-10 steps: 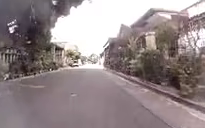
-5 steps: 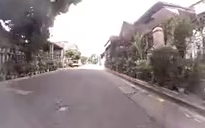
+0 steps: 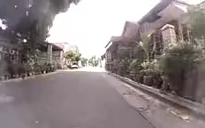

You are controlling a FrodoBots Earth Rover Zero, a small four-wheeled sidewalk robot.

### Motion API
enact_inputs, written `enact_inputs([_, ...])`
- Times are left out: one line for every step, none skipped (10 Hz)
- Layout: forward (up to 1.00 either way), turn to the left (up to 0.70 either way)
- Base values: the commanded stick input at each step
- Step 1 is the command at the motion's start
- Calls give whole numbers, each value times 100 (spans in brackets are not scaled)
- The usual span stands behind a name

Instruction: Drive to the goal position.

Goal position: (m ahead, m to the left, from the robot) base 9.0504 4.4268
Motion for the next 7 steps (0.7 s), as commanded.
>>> enact_inputs([100,0])
enact_inputs([100,0])
enact_inputs([100,0])
enact_inputs([100,0])
enact_inputs([100,0])
enact_inputs([100,0])
enact_inputs([100,0])
